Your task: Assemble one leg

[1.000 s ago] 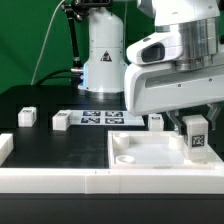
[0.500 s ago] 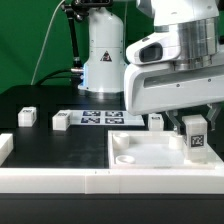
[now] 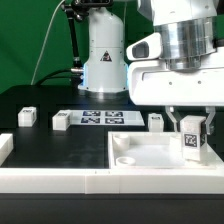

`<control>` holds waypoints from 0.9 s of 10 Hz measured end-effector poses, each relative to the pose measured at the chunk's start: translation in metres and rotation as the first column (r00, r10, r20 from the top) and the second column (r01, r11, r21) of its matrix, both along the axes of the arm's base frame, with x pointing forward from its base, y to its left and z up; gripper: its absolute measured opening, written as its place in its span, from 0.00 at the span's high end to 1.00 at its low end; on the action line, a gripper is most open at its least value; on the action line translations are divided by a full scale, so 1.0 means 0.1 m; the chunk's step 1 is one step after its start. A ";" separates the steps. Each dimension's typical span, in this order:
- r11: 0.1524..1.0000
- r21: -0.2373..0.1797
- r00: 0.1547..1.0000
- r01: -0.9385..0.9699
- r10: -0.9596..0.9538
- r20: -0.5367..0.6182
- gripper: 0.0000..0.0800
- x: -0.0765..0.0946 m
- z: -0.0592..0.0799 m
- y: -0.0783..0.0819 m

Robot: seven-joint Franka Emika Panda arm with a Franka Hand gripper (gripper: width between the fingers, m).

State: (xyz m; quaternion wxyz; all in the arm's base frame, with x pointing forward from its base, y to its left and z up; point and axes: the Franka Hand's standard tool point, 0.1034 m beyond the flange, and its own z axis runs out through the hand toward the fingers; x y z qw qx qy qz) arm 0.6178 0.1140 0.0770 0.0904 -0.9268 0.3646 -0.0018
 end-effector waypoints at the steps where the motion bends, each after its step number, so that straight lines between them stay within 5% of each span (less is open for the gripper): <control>1: 0.997 0.008 0.997 0.075 -0.075 -0.014 0.63 -0.01 0.00 0.01; 7: 0.777 0.042 0.774 0.628 -0.618 -0.134 0.63 -0.02 -0.01 0.12; 9: 0.823 0.046 0.821 0.567 -0.559 -0.118 0.33 -0.03 -0.02 0.12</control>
Offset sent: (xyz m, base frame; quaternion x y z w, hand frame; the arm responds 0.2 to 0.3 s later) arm -0.0055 -0.0091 -0.0036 -0.0001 0.0398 0.2318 0.9719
